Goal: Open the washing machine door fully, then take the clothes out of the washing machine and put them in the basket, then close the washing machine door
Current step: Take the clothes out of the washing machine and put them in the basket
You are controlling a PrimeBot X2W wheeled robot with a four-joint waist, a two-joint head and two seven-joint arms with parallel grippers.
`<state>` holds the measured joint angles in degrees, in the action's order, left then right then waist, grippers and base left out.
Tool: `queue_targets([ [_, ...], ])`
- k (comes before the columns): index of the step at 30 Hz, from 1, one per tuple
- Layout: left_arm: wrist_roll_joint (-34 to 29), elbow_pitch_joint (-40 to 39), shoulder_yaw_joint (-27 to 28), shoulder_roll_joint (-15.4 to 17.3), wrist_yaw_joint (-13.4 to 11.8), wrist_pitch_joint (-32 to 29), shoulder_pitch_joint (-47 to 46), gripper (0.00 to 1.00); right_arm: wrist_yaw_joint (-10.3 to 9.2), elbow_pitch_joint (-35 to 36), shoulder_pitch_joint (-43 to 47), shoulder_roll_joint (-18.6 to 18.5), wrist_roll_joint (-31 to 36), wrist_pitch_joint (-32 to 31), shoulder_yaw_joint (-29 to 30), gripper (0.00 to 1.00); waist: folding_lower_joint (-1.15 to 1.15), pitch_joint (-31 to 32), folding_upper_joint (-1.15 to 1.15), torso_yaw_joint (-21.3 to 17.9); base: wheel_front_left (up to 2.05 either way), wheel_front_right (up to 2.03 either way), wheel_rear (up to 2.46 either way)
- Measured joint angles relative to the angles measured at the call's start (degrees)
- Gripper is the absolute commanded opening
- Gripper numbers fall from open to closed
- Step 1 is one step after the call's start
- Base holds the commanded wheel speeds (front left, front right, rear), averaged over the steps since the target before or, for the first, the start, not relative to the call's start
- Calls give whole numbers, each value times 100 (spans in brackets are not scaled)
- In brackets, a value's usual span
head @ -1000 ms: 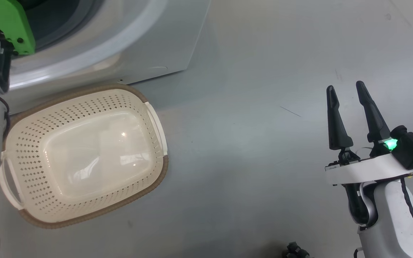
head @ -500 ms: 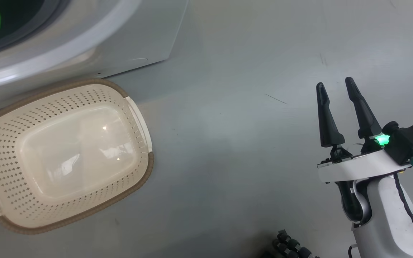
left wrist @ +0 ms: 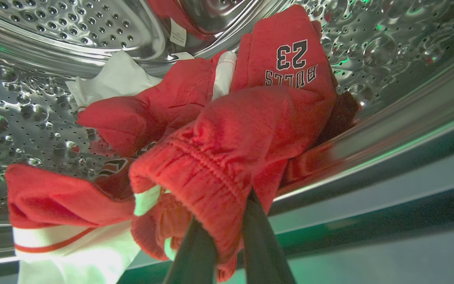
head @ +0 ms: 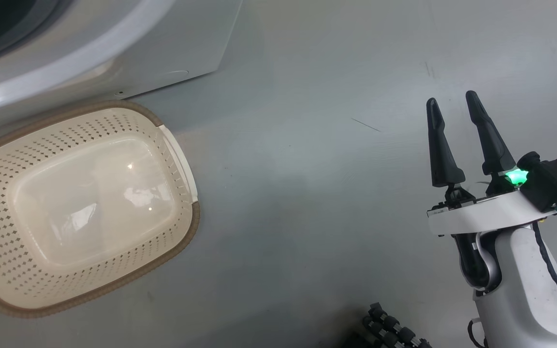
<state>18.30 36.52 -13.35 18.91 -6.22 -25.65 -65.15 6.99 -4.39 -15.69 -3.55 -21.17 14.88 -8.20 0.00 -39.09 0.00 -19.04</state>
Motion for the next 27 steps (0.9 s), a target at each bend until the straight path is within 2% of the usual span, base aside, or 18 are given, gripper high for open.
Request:
queue_targets([
  [14, -23, -79, 77, -218, -3, 541, -38, 0, 0, -5, -69, -113, 1, 0, 118, 100, 0, 9, 0, 161, 0, 0, 0],
  [19, -24, -175, 96, -234, -3, 848, -19, 0, 0, 0, -69, -170, 3, 0, 96, 100, 0, 63, 0, 293, 0, 0, 0],
  [27, -23, -457, 203, -435, -12, 1443, 254, 0, 0, 14, -68, -247, 35, 0, 109, 100, 0, 158, 0, 519, 0, 0, 0],
])
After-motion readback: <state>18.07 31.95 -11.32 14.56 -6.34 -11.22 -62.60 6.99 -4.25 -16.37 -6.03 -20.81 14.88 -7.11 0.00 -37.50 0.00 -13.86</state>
